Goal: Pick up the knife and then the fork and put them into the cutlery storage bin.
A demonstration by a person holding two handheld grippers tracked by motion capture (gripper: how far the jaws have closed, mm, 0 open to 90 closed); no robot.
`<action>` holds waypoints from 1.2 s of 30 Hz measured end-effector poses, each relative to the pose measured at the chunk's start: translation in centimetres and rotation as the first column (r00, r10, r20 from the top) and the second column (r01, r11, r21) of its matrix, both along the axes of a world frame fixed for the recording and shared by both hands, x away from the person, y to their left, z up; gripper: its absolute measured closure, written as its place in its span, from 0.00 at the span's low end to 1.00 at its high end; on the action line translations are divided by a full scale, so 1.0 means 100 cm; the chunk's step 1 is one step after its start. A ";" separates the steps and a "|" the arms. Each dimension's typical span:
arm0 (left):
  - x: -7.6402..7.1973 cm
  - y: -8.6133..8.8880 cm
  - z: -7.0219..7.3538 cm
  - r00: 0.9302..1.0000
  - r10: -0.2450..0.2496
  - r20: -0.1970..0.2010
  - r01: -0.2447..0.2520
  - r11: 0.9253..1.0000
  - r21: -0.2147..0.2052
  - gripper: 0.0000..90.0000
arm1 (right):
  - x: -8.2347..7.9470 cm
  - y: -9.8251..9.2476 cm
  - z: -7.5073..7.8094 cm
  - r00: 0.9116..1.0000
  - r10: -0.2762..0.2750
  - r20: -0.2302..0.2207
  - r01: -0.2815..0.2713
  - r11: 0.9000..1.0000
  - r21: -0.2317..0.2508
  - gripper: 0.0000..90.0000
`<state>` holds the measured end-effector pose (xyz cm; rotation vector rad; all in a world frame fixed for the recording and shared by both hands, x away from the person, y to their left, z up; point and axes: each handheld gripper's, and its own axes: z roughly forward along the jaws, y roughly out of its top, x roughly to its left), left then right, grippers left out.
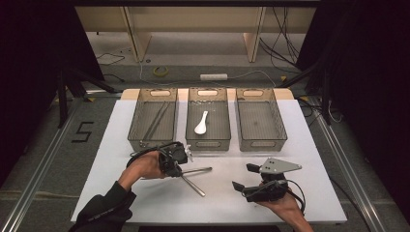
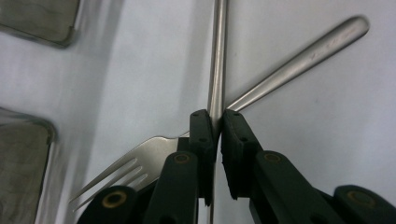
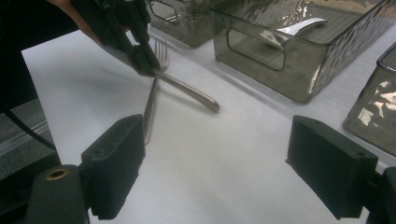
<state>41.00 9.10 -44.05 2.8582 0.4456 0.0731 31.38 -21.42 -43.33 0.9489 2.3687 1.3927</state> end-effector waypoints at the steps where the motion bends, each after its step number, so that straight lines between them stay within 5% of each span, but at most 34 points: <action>1: 0.000 0.000 0.002 1.000 0.003 -0.005 -0.003 1.000 -0.005 0.92 | 0.000 0.000 0.000 1.000 0.002 0.002 -0.002 1.000 0.001 0.22; 11: -0.005 -0.004 0.011 0.999 0.038 -0.031 -0.040 0.997 -0.060 0.92 | 0.000 0.010 0.000 0.999 0.034 0.006 -0.034 0.999 -0.004 0.22; 23: -0.023 -0.022 0.034 0.999 -0.013 -0.039 0.008 0.991 -0.133 0.92 | 0.004 0.027 0.002 0.995 0.087 0.038 -0.086 0.996 -0.037 0.24; 29: -0.031 -0.030 0.039 0.997 -0.037 -0.061 0.027 0.986 -0.164 0.92 | 0.005 0.045 0.001 0.984 0.164 0.067 -0.155 0.981 -0.116 0.27; 36: -0.037 -0.038 0.038 0.994 -0.079 -0.076 0.066 0.986 -0.156 0.92 | 0.007 0.067 -0.004 0.966 0.247 0.074 -0.226 0.949 -0.220 0.36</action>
